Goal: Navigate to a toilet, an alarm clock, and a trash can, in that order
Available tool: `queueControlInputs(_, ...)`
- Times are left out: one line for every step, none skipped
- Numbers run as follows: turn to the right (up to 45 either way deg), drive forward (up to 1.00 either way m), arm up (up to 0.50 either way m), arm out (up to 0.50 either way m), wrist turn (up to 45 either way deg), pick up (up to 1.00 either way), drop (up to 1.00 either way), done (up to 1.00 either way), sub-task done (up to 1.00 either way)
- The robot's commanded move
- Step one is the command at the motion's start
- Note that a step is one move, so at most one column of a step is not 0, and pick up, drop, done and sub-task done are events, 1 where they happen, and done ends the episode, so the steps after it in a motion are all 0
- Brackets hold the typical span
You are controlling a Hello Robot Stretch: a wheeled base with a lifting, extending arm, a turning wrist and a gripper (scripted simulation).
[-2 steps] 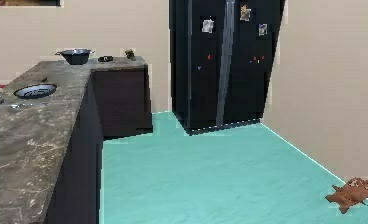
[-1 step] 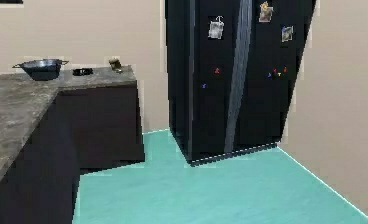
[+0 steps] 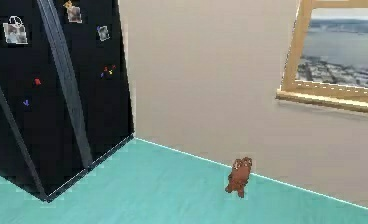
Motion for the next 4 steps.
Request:
queueControlInputs(42.0, 0.0, 0.0, 0.0, 0.0, 0.0, 0.0, 0.0, 0.0)
queueControlInputs(0.0, 0.55, 0.0, 0.0, 0.0, 0.0, 0.0, 0.0, 0.0)
queueControlInputs(27.0, 0.0, 0.0, 0.0, 0.0, 0.0, 0.0, 0.0, 0.0)
queueControlInputs(0.0, 0.3, 0.0, 0.0, 0.0, 0.0, 0.0, 0.0, 0.0)
